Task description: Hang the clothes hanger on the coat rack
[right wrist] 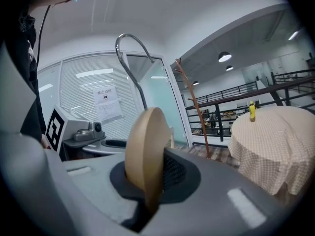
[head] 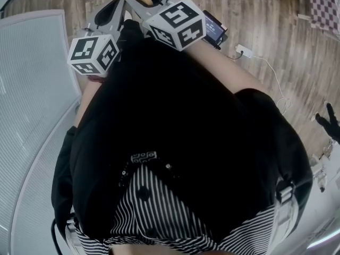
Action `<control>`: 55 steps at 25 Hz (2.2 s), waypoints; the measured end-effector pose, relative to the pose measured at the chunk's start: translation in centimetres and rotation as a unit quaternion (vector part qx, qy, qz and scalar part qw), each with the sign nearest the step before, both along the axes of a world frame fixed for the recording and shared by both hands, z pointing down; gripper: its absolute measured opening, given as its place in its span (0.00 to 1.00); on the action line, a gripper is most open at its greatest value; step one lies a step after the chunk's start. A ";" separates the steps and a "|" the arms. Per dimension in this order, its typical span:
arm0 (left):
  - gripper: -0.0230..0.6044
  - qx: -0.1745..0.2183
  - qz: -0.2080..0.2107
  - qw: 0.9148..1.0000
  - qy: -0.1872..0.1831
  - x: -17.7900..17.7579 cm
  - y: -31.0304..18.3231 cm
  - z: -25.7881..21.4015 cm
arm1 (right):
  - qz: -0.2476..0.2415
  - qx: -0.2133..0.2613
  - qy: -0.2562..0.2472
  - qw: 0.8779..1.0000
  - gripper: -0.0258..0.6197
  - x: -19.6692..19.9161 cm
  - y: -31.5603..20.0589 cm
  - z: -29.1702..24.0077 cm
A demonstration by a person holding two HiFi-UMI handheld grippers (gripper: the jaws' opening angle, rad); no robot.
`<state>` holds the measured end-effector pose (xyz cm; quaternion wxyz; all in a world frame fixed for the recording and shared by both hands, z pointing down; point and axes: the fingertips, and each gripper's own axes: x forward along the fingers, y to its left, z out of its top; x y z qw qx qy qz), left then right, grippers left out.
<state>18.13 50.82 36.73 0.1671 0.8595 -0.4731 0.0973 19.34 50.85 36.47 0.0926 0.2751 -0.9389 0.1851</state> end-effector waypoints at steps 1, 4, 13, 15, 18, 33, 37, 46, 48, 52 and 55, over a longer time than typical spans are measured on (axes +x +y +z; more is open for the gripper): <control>0.04 0.003 0.002 1.000 0.000 0.1 -0.1 0.2 | 0.003 0.001 -0.001 1.000 0.04 0.1 -0.1 0.2; 0.04 0.013 0.005 1.000 0.003 0.0 -0.7 0.4 | 0.012 0.007 -0.001 1.000 0.04 0.1 -0.4 0.5; 0.04 0.014 0.020 1.000 0.014 -0.7 -4.3 1.5 | 0.024 0.008 0.013 1.000 0.04 -0.6 -3.9 1.6; 0.04 0.013 0.026 0.999 0.016 -1.1 -6.0 1.3 | 0.030 0.006 0.015 0.999 0.04 -1.1 -5.6 1.4; 0.04 0.014 0.030 0.999 0.019 -2.2 -8.8 0.9 | 0.031 0.007 0.021 0.999 0.04 -2.1 -8.2 1.2; 0.04 -0.007 0.048 0.998 0.047 -12.7 -22.1 0.7 | 0.054 -0.021 0.034 0.998 0.04 -12.6 -21.2 1.7; 0.04 -0.004 0.062 0.997 0.049 -16.1 -25.9 -0.1 | 0.067 -0.026 0.040 0.997 0.04 -16.0 -24.9 1.0; 0.04 -0.008 0.079 0.995 0.067 -23.7 -31.8 -0.6 | 0.082 -0.031 0.056 0.995 0.04 -23.7 -30.4 0.3; 0.04 -0.012 0.080 0.994 0.068 -24.7 -32.9 -0.2 | 0.082 -0.027 0.059 0.995 0.04 -24.8 -31.2 0.3; 0.04 -0.011 0.077 0.994 0.073 -26.3 -34.1 -0.2 | 0.080 -0.021 0.059 0.995 0.04 -26.3 -32.8 0.2; 0.04 -0.002 0.078 0.994 0.070 -27.5 -35.0 -0.7 | 0.079 -0.021 0.052 0.995 0.04 -27.5 -34.3 -0.1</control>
